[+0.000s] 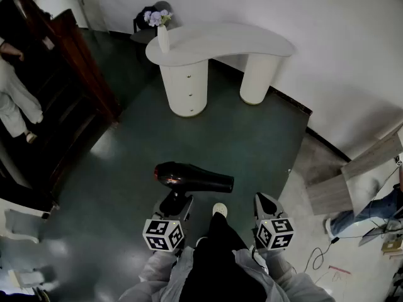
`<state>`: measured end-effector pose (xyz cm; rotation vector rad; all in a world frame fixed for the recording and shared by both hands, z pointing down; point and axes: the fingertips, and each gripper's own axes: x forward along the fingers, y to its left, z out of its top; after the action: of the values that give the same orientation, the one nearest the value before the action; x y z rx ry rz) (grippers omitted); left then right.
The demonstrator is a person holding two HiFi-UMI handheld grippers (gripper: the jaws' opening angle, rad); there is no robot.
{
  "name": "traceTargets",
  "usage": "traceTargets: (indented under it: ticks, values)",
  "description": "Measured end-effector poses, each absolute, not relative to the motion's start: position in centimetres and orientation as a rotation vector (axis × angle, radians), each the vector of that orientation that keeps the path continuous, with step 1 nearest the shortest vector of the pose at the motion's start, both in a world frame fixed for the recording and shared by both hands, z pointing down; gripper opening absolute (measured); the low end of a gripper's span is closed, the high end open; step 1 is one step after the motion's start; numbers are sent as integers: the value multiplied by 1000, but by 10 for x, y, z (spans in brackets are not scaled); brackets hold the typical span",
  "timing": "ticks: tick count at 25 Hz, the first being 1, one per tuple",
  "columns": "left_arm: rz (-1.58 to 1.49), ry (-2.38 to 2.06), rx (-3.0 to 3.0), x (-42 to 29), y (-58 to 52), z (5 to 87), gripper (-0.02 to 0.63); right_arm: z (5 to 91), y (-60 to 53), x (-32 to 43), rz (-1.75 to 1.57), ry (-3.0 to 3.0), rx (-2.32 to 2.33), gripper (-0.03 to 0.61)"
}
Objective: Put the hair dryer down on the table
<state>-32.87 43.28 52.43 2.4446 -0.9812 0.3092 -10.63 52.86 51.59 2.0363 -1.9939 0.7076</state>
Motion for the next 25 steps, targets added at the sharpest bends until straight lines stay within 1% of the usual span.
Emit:
traceTargets:
  ticks: [5,13,19,25]
  values:
    - [322,-985,2461,-347,478,518,276,500,573,-140,652,-2057,2034,8]
    - [324,-979,2451,-347,510,519,276,501,606,-138,701,-2075,2098,8]
    - [341,-1015,2434,-325,483,527,276,512,582,-112,723,-2055,2114,8]
    - [311,-1051,2427,-280,419,518,276,502,509,-63,676,-2090,2077,8]
